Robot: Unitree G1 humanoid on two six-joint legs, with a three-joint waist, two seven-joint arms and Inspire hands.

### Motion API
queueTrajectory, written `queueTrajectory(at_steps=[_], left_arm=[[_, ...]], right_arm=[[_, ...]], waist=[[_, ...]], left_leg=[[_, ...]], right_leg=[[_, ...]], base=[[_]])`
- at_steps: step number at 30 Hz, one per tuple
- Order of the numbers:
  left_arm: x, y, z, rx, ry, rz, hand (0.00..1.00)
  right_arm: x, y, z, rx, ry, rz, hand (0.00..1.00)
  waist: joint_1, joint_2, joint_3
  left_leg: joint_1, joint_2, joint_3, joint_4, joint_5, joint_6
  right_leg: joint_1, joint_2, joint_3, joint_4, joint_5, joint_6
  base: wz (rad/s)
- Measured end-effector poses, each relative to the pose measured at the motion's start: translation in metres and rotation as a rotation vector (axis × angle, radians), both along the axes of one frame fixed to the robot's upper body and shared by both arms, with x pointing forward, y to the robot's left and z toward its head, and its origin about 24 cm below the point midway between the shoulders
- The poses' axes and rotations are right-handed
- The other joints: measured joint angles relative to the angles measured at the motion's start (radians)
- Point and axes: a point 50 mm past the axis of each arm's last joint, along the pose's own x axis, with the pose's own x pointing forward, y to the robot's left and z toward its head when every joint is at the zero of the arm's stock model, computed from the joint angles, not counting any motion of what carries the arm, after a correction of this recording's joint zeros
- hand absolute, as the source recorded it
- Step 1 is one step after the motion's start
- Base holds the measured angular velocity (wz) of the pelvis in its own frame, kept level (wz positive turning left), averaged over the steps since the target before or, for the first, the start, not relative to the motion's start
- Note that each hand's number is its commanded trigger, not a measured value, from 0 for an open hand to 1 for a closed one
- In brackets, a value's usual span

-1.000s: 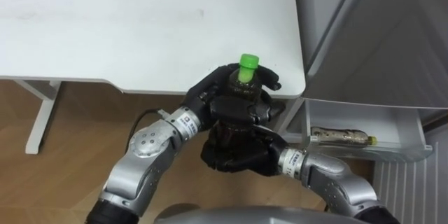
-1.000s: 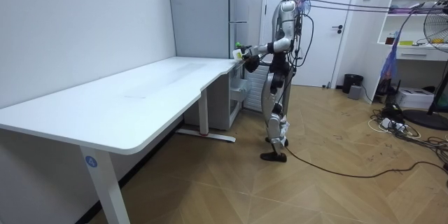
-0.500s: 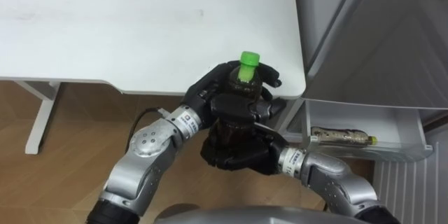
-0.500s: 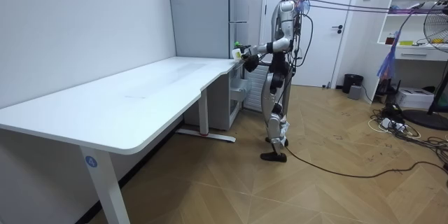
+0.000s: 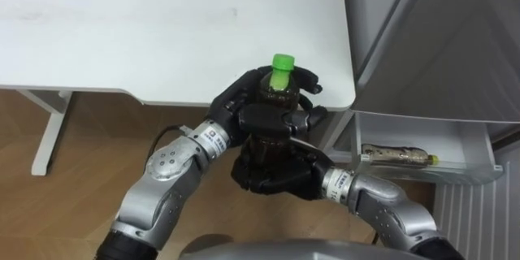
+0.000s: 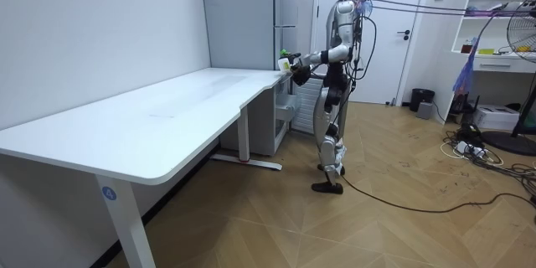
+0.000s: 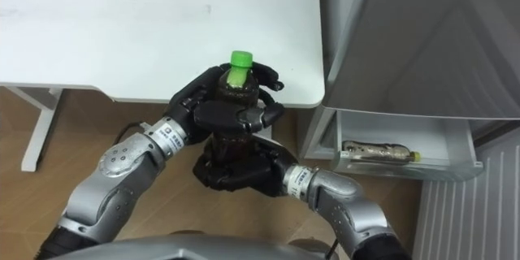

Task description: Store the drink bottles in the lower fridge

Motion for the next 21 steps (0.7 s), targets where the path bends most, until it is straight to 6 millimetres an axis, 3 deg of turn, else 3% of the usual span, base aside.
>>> queueTrajectory(at_steps=[11, 16, 17, 19, 21], left_arm=[[0.001, 0.004, 0.001, -0.066, 0.024, 0.037, 0.00], [0.004, 0.008, 0.009, -0.079, -0.002, 0.057, 0.00], [0.005, 0.010, 0.010, -0.077, -0.010, 0.063, 0.36], [0.006, 0.010, 0.014, -0.080, -0.026, 0.059, 1.00], [0.006, 0.011, 0.017, -0.077, -0.040, 0.055, 1.00]], right_arm=[[0.003, -0.002, 0.003, 0.013, -0.013, 0.002, 1.00], [0.008, -0.003, 0.007, 0.038, -0.033, 0.000, 1.00], [0.010, -0.002, 0.008, 0.043, -0.041, 0.004, 1.00], [0.011, -0.002, 0.010, 0.052, -0.052, 0.010, 1.00], [0.012, -0.002, 0.012, 0.067, -0.059, 0.015, 1.00]], waist=[[0.004, 0.010, -0.0011], [0.027, 0.014, -0.0007], [0.029, 0.018, 0.0008], [0.031, 0.023, 0.0018], [0.034, 0.030, -0.0010]], left_leg=[[0.019, -0.003, -0.001, 0.000, 0.000, 0.000], [0.022, 0.001, -0.001, 0.002, 0.000, 0.000], [0.021, 0.001, -0.001, 0.002, 0.000, 0.001], [0.020, 0.001, -0.002, 0.002, 0.000, 0.001], [0.020, 0.002, -0.002, 0.001, 0.000, 0.001]], right_leg=[[0.013, 0.000, 0.001, -0.002, 0.000, 0.000], [0.016, -0.001, -0.002, -0.003, 0.000, 0.000], [0.016, -0.001, -0.004, -0.003, 0.000, 0.000], [0.016, -0.001, -0.006, -0.003, 0.000, 0.000], [0.016, -0.001, -0.006, -0.003, 0.000, 0.000]], base=[[0.00], [0.00], [0.00], [0.00], [0.00]])
